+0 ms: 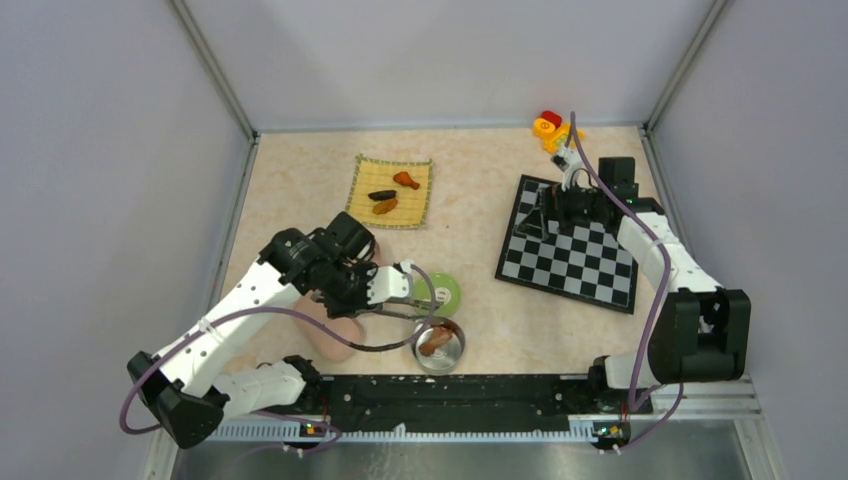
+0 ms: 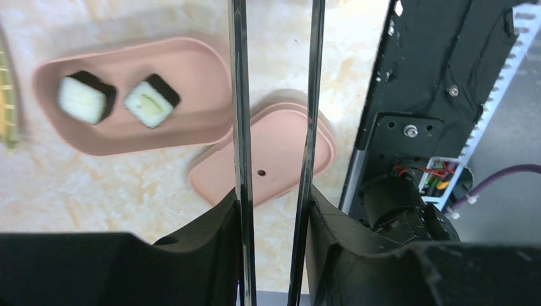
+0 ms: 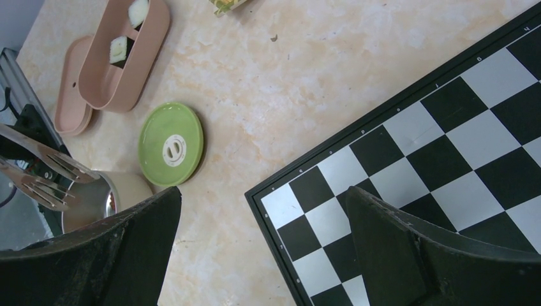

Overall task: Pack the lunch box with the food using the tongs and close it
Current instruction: Place the fake food in the packing box, then pick up the fake food from the plate.

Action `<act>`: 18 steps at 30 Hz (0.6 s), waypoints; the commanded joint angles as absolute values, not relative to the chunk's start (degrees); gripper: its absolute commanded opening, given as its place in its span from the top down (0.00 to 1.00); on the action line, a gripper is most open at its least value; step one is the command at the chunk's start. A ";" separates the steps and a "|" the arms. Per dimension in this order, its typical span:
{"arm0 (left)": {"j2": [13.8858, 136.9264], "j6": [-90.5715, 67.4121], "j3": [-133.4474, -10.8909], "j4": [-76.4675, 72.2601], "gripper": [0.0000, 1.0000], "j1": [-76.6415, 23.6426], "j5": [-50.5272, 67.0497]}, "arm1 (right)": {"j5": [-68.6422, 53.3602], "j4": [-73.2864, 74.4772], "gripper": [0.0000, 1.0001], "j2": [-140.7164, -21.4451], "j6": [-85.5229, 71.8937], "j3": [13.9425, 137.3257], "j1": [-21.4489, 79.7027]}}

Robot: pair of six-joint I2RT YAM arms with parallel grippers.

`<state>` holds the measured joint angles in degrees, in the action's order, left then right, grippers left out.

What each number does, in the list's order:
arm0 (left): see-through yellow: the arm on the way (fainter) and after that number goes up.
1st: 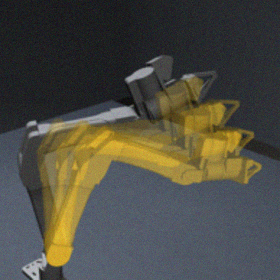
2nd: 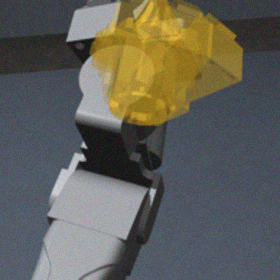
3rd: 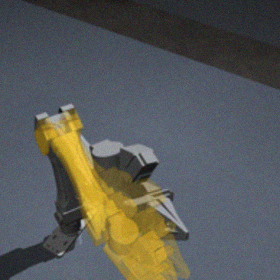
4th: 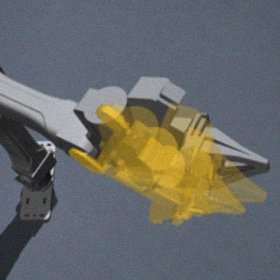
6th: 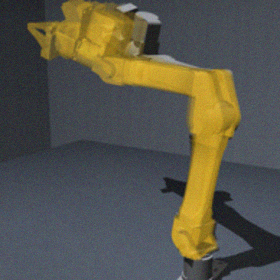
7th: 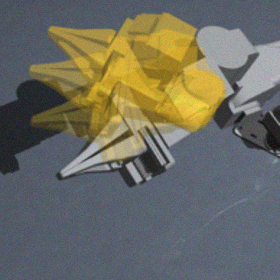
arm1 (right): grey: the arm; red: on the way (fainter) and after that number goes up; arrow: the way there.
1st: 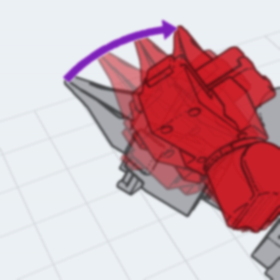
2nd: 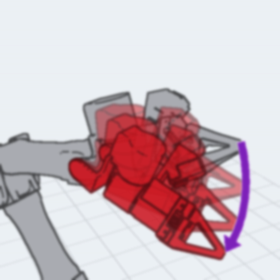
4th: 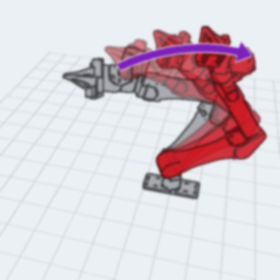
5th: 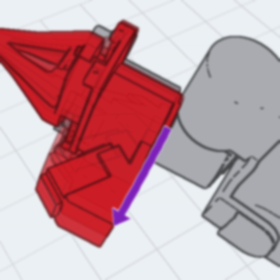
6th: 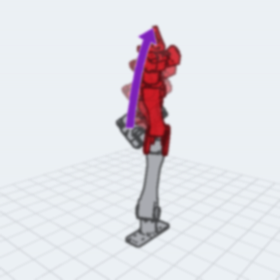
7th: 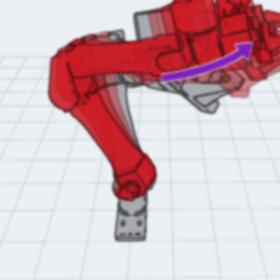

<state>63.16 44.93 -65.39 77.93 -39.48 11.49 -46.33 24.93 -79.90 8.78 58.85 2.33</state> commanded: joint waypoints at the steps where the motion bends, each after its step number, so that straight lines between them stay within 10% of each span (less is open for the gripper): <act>1: 62.15 42.96 -70.79 74.12 0.60 -39.64 10.65 | -47.42 23.16 0.01 -78.75 9.27 58.84 1.67; 18: 72.41 50.68 -76.81 51.90 0.56 -12.46 9.21 | -47.76 23.19 0.01 -78.64 9.32 58.91 1.67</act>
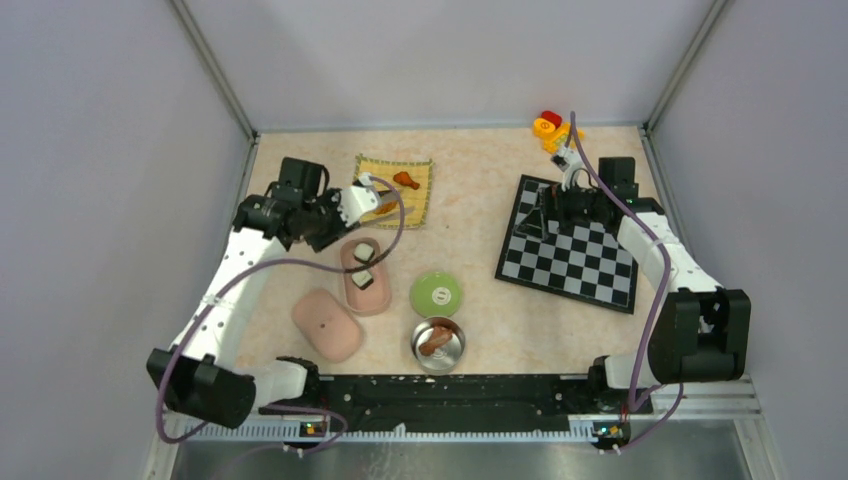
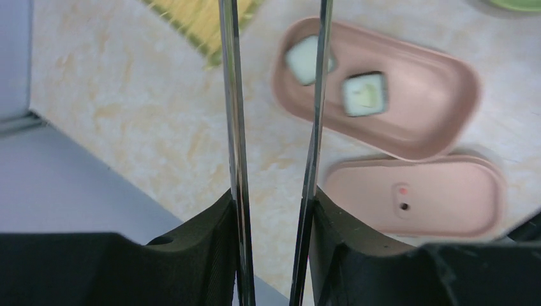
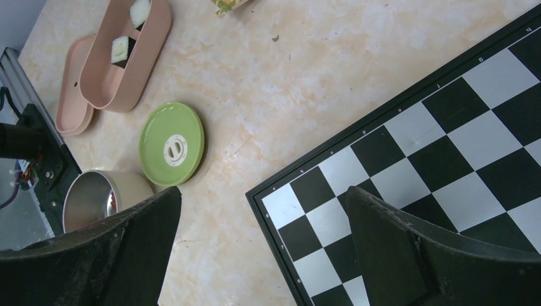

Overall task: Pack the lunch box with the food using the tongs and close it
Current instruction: Pick up the fake food from the plate.

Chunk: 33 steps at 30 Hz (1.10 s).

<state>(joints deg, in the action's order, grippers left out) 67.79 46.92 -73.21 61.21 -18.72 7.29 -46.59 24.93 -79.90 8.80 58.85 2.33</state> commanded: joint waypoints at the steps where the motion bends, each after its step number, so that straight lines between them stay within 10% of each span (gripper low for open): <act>1: 73.74 51.36 -77.12 50.63 0.55 -11.81 8.03 | -47.83 23.14 0.01 -78.74 9.32 58.96 1.67; 33: 102.26 61.31 -84.94 38.21 0.57 -2.26 3.85 | -47.81 23.39 0.02 -79.36 9.67 58.89 1.14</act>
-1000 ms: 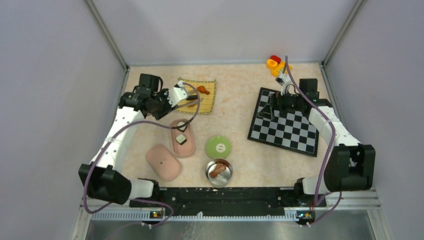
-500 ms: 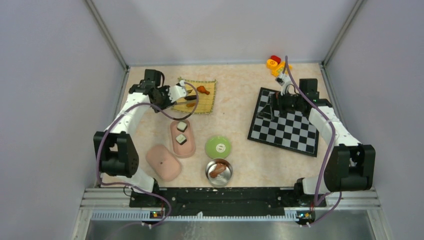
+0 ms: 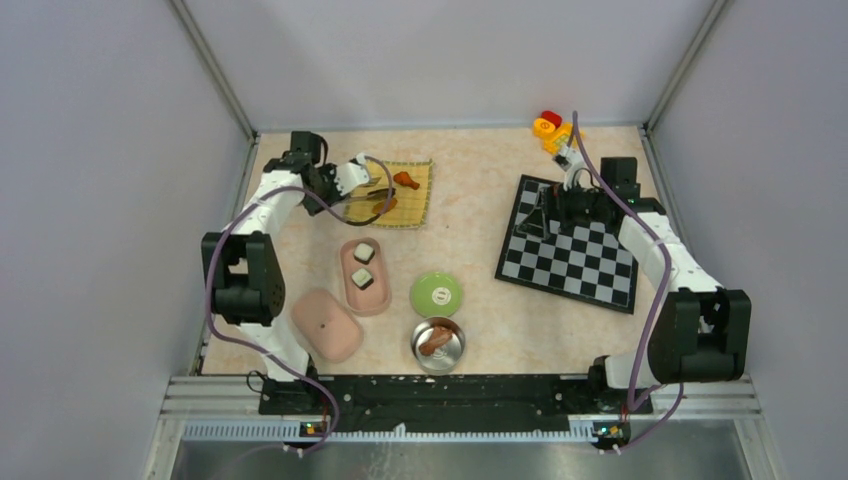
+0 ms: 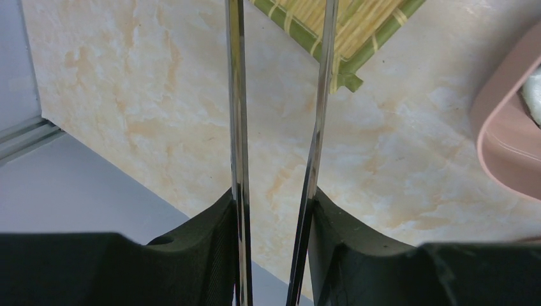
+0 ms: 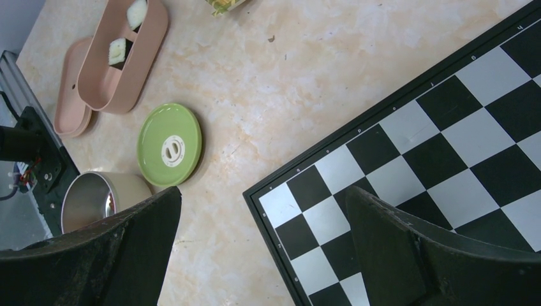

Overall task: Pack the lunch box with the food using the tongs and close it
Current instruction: Pick up the fake food from the plate.

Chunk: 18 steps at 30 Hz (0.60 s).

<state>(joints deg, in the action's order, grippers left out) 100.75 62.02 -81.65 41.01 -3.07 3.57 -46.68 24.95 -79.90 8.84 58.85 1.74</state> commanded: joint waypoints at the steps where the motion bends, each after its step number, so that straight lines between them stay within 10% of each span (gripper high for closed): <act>1: 102.75 61.16 -85.34 37.97 0.57 -2.20 3.48 | -47.88 23.42 0.02 -79.41 9.67 58.92 1.14; 10: 106.13 61.34 -88.59 40.90 0.57 -2.28 5.52 | -47.77 23.53 0.02 -79.54 9.75 58.91 1.10; 18: 102.79 59.67 -89.62 44.47 0.77 -2.24 8.71 | -48.15 23.56 0.02 -79.35 9.76 58.91 0.83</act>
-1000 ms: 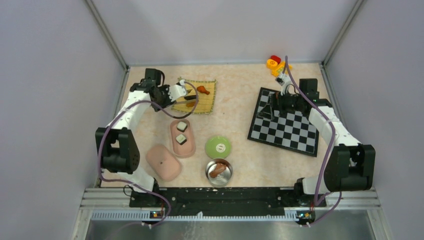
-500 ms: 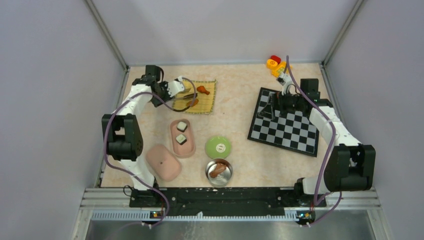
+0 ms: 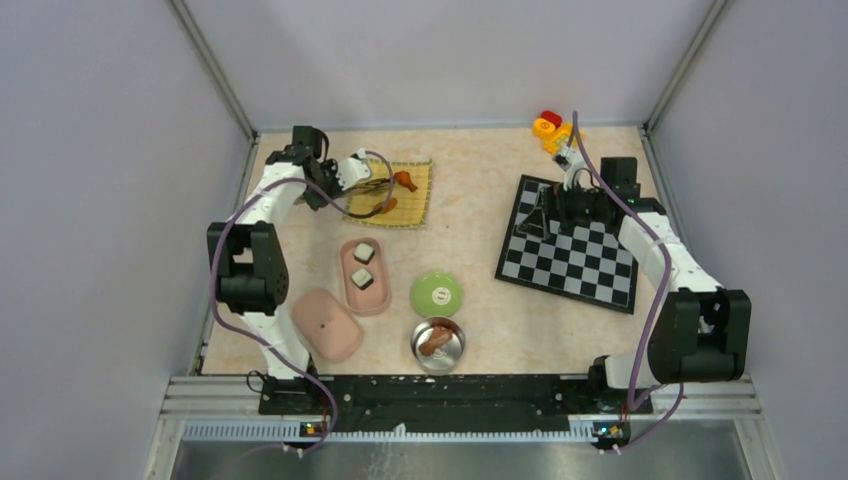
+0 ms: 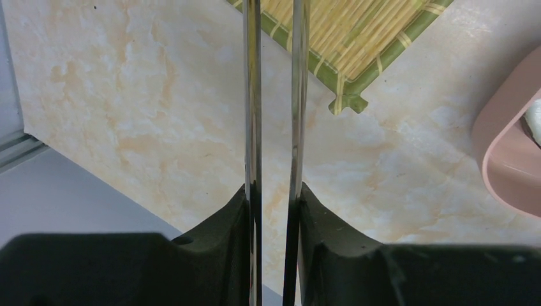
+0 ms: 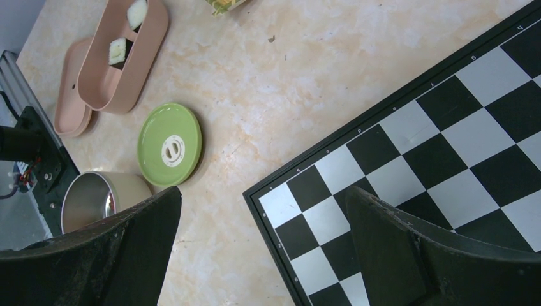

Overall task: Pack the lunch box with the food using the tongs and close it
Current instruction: Pick up the fake food from the plate.

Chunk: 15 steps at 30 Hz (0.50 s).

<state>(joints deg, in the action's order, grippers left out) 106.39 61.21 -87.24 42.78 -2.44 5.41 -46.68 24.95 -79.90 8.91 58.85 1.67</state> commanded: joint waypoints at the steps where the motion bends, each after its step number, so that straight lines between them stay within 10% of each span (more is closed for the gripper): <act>1: 101.94 59.27 -89.52 44.66 0.79 -2.20 9.09 | -48.21 23.54 0.02 -79.36 9.76 58.91 0.80; 15: 83.39 56.83 -83.85 54.49 0.82 -3.90 17.98 | -49.44 23.11 0.02 -79.25 9.32 58.71 0.70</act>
